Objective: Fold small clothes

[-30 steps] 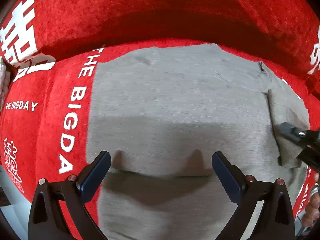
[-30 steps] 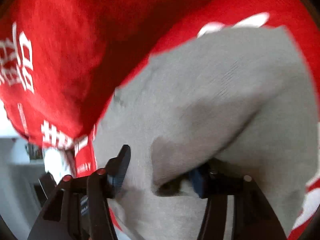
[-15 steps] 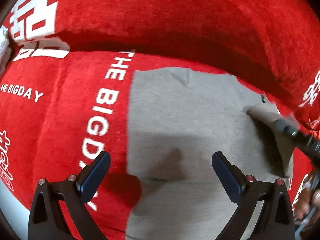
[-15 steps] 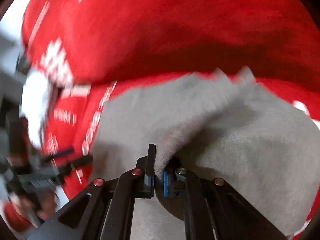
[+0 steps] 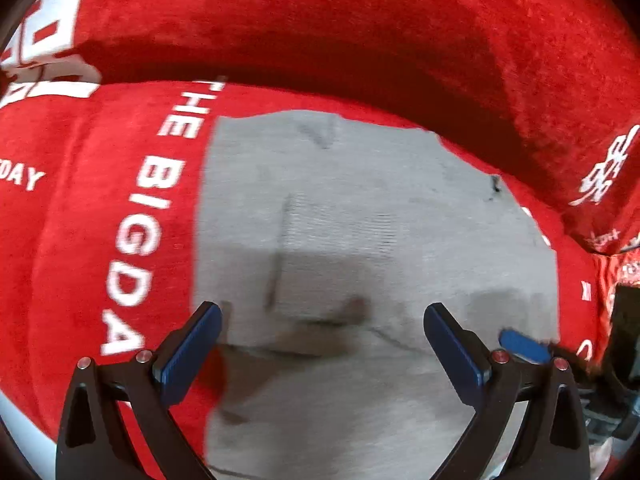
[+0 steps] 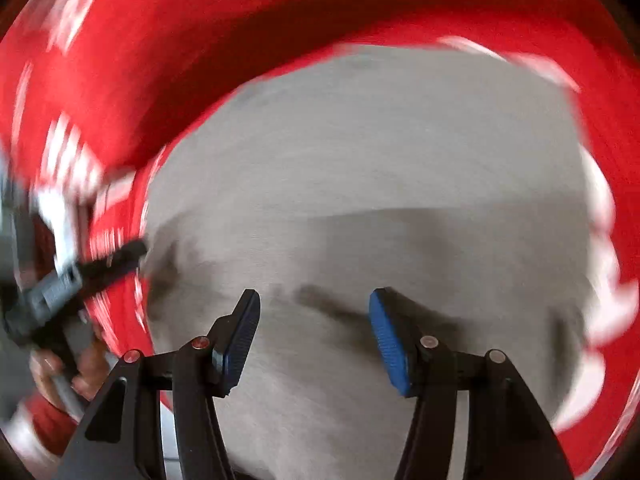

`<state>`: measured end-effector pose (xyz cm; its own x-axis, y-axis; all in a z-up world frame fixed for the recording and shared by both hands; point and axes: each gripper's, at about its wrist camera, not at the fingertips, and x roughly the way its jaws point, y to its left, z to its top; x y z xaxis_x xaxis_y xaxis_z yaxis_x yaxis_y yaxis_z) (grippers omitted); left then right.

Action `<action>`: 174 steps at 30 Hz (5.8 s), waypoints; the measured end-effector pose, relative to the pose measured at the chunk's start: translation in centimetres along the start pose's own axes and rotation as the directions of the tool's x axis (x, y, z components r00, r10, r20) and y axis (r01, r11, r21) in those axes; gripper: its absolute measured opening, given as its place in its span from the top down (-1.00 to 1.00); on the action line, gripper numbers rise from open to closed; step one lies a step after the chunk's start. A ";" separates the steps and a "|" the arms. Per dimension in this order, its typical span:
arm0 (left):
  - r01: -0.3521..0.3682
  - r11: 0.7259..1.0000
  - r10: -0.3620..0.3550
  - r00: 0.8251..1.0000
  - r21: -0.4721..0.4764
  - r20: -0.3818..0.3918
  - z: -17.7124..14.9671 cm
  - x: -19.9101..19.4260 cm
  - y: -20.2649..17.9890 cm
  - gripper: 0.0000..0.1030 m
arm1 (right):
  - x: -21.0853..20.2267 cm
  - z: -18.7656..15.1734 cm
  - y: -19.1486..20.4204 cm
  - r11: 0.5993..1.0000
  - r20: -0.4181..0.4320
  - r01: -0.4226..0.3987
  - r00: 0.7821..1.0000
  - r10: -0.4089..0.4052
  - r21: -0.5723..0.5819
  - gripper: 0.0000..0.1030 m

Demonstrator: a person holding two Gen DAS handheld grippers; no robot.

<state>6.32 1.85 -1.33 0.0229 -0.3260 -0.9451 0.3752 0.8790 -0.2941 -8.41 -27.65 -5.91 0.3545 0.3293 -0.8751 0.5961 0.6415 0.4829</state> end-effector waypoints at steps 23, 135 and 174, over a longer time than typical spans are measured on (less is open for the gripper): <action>-0.197 0.978 0.198 0.980 0.062 -0.008 -0.2 2.5 -1.5 -0.97 | -3.6 1.5 -15.0 0.868 0.138 -0.295 0.955 0.261 0.400 0.56; -0.264 0.955 0.272 0.961 0.132 -0.043 -2.9 1.7 -6.5 0.79 | -7.9 0.7 -9.6 0.994 -0.009 0.081 0.997 -0.081 0.068 0.05; -0.338 0.938 0.343 0.937 0.073 -0.071 -9.6 1.1 -6.7 -0.98 | -3.3 -4.6 -5.1 1.000 -0.155 -0.028 0.987 0.028 0.006 -0.70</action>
<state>-5.10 -1.04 -1.79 0.0850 0.0210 -0.9962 0.4117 0.9097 0.0543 -15.89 -28.84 -5.63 0.2552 0.4509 -0.8553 0.5903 0.6280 0.5071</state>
